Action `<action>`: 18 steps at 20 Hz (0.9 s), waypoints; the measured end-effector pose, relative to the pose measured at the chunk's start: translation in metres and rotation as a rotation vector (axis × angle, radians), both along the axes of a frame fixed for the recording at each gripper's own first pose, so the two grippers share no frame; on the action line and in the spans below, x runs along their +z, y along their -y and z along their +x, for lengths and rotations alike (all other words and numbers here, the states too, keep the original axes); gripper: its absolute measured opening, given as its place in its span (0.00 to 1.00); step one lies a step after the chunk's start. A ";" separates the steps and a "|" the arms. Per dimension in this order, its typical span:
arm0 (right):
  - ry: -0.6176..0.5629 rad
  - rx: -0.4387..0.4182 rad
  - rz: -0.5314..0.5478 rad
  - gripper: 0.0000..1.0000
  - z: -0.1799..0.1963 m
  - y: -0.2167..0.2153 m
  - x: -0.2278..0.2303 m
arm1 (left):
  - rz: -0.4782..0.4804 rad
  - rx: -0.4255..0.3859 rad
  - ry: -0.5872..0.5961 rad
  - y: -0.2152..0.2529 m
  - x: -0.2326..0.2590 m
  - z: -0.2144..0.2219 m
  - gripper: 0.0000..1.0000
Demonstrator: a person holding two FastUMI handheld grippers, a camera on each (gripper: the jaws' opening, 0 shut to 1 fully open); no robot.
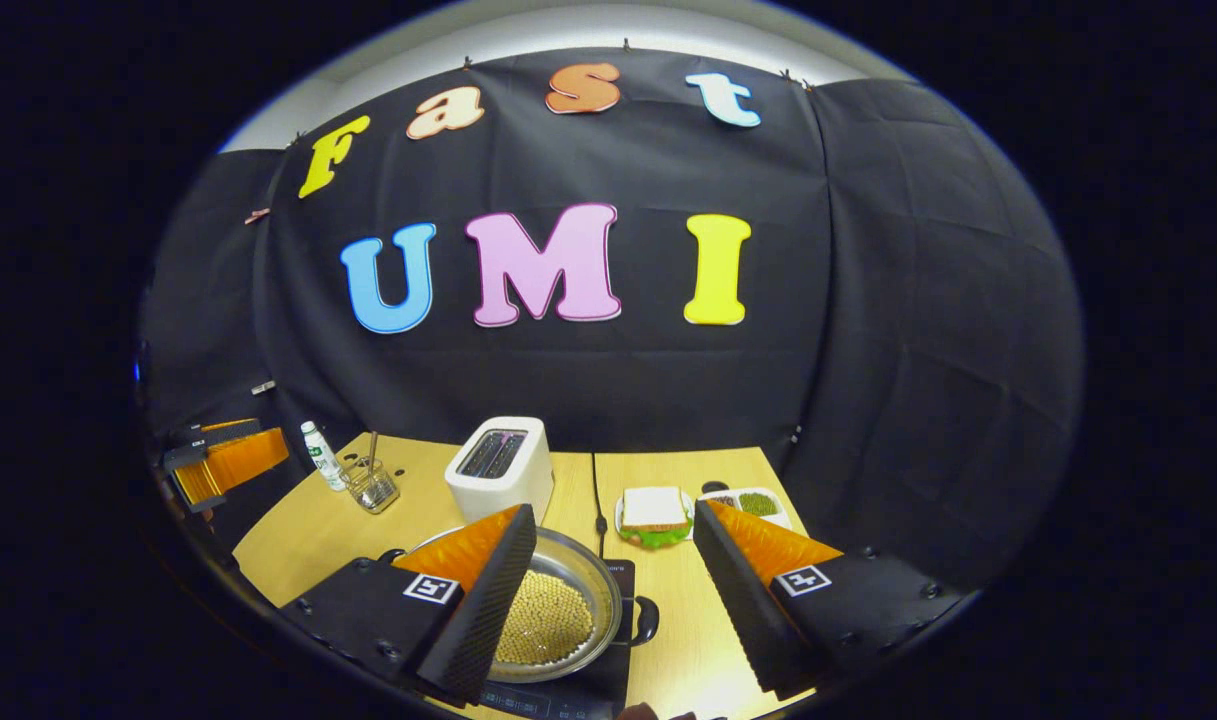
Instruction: First push the handle of the pot to place it horizontally, then grasp the pot with both hands and set it on the induction cooktop.
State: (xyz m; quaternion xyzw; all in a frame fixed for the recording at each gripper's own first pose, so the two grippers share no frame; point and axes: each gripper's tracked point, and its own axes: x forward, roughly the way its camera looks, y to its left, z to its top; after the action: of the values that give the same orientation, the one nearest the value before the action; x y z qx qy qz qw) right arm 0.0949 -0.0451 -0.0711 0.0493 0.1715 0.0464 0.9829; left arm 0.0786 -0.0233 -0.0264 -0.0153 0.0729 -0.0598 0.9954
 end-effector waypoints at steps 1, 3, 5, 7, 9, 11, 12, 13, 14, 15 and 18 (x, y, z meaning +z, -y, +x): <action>0.028 0.000 -0.004 0.98 -0.001 -0.001 0.008 | 0.010 0.003 0.020 -0.001 0.006 -0.002 0.95; 0.084 -0.005 0.002 0.98 -0.010 0.000 0.027 | 0.018 0.007 0.056 -0.002 0.018 -0.011 0.95; 0.137 -0.010 -0.005 0.99 -0.014 0.000 0.038 | 0.022 0.001 0.107 -0.001 0.030 -0.016 0.95; 0.189 -0.021 -0.023 0.99 -0.018 0.002 0.049 | 0.028 -0.003 0.163 0.000 0.044 -0.021 0.93; 0.241 -0.027 -0.051 0.99 -0.025 0.003 0.059 | 0.026 0.000 0.204 0.001 0.052 -0.030 0.95; 0.279 -0.017 -0.066 0.99 -0.029 0.001 0.065 | 0.017 -0.002 0.204 0.004 0.052 -0.036 0.95; 0.283 -0.014 -0.070 0.98 -0.030 -0.002 0.064 | 0.015 -0.006 0.196 0.005 0.049 -0.037 0.95; 0.283 -0.010 -0.071 0.98 -0.030 -0.004 0.065 | 0.013 -0.008 0.192 0.007 0.047 -0.036 0.95; 0.280 -0.008 -0.073 0.98 -0.033 -0.005 0.063 | 0.013 -0.010 0.188 0.008 0.047 -0.035 0.95; 0.273 -0.008 -0.073 0.98 -0.031 -0.006 0.061 | 0.015 -0.006 0.184 0.007 0.047 -0.035 0.95; 0.262 -0.009 -0.062 0.98 -0.029 -0.007 0.061 | 0.025 -0.005 0.178 0.009 0.046 -0.031 0.95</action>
State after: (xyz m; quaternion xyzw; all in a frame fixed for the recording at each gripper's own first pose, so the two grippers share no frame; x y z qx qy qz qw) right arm 0.0662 -0.0381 -0.0105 0.0132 0.0430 0.0429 0.9981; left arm 0.0476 -0.0328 0.0194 0.0028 -0.0151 -0.0627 0.9979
